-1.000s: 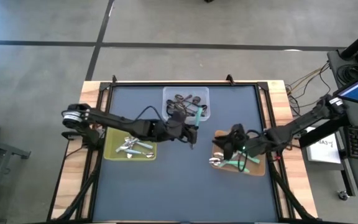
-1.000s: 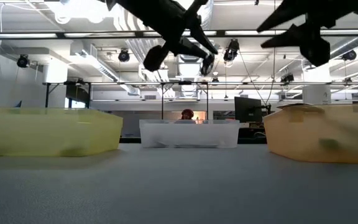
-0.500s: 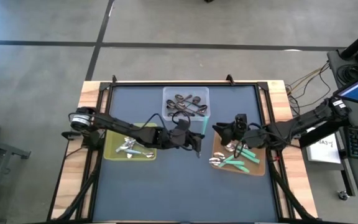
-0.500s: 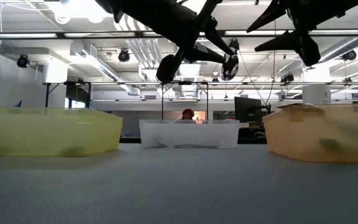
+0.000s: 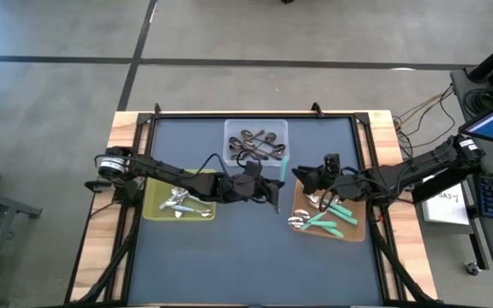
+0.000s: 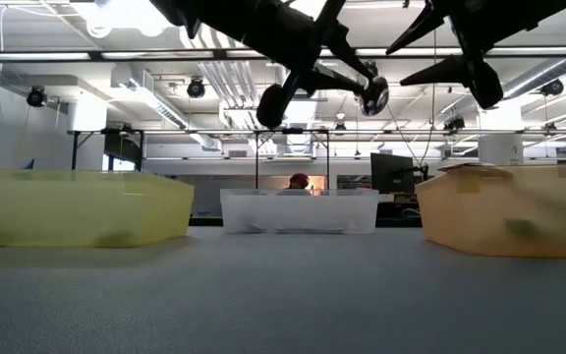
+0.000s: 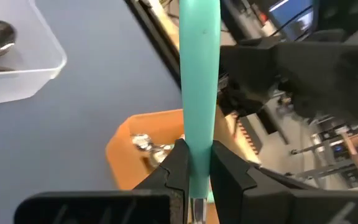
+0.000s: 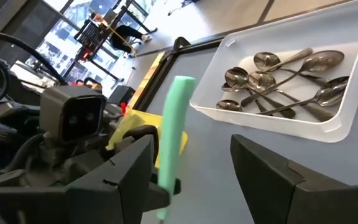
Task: Sort silverware by color (type)
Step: Put the green spoon into the orange bin
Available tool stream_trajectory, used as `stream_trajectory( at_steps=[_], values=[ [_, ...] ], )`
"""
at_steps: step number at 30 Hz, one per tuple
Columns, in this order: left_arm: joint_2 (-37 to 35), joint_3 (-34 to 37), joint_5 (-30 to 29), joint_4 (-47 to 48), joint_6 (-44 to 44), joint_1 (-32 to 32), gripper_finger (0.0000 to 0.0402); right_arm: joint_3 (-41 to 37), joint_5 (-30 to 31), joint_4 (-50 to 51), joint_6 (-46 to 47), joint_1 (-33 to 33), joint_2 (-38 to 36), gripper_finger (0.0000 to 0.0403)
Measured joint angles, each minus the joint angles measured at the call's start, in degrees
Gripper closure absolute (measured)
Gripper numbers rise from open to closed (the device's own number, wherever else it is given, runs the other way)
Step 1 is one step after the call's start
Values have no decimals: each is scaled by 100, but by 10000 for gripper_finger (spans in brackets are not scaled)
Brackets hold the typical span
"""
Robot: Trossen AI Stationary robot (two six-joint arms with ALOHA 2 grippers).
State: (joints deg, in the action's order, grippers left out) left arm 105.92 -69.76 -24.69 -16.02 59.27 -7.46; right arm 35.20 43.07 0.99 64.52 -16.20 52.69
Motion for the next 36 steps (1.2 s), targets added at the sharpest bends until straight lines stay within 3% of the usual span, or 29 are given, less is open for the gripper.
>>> stream_trajectory(
  at_steps=[17, 22, 26, 30, 36],
  values=[
    [86, 0, -91, -585, 235, -9, 379, 0, 205, -150, 150, 12, 0, 197],
    [443, -499, 145, -533, 95, -8, 379, 0, 255, -251, 141, 49, 61, 197],
    [844, -1425, 367, 561, -106, -9, 379, 0, 253, -329, 147, 88, 236, 197],
    [983, -2079, 116, 1906, -424, -31, 379, -1, 192, -45, 150, 86, 223, 199],
    [946, -2276, 12, 1849, -825, -33, 379, 4, 194, -80, 143, 86, 181, 220]
  ],
)
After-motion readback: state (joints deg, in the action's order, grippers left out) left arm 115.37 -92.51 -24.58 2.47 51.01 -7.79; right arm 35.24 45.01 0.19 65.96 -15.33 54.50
